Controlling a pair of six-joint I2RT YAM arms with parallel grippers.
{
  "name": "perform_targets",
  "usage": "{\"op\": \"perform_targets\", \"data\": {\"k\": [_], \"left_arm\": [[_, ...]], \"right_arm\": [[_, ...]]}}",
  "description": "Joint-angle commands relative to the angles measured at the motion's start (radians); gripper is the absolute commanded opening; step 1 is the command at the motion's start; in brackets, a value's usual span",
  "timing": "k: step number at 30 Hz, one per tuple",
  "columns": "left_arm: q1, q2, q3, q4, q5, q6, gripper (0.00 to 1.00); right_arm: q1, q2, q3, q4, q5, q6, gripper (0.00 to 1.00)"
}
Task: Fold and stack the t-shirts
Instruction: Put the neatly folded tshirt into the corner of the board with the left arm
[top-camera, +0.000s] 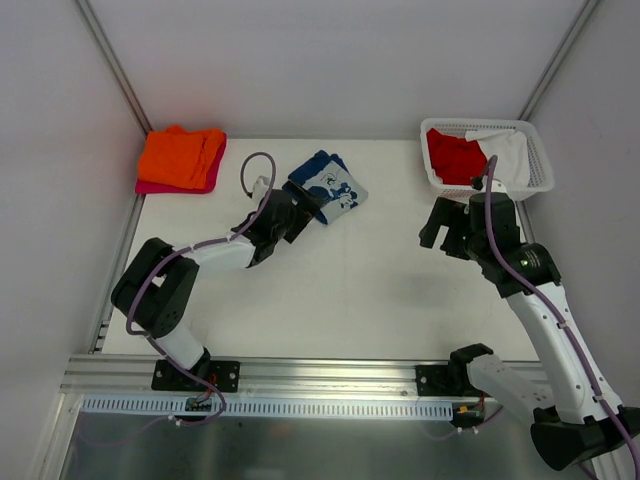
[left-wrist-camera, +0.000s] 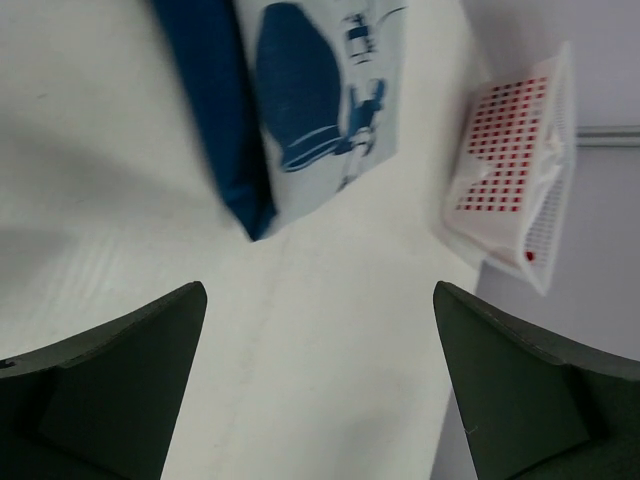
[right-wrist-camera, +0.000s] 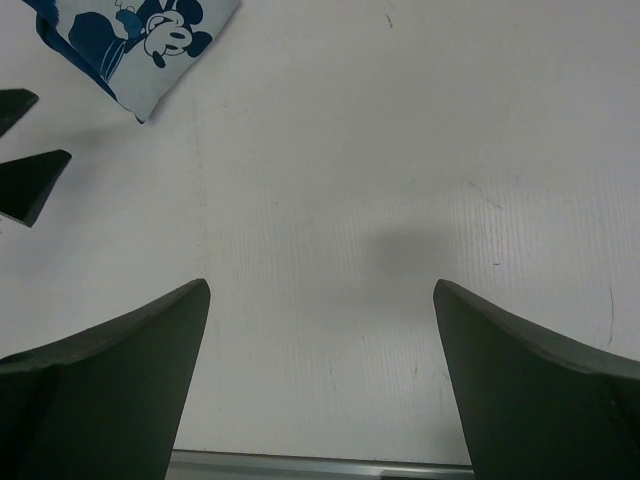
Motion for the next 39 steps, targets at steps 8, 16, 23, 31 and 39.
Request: {"op": "perform_targets", "data": {"k": [8, 16, 23, 31, 39], "left_arm": [[0.041, -0.006, -0.068, -0.014, -0.018, 0.012, 0.99], [0.084, 0.065, -0.117, 0.136, 0.045, -0.034, 0.99], [0.096, 0.149, -0.112, 0.206, 0.071, -0.055, 0.99], [0.107, 0.207, -0.109, 0.278, 0.093, -0.075, 0.99], [0.119, 0.275, -0.063, 0.287, 0.124, -0.094, 0.99]], "right_arm": [[-0.012, -0.034, 0.009, -0.028, 0.02, -0.001, 1.0], [-0.015, -0.057, -0.006, -0.031, 0.032, -0.001, 0.99], [-0.018, -0.067, -0.014, -0.04, 0.038, -0.004, 0.99], [-0.02, -0.064, -0.023, -0.04, 0.038, -0.001, 0.99], [-0.021, -0.077, -0.047, -0.043, 0.047, 0.001, 0.99]]}}
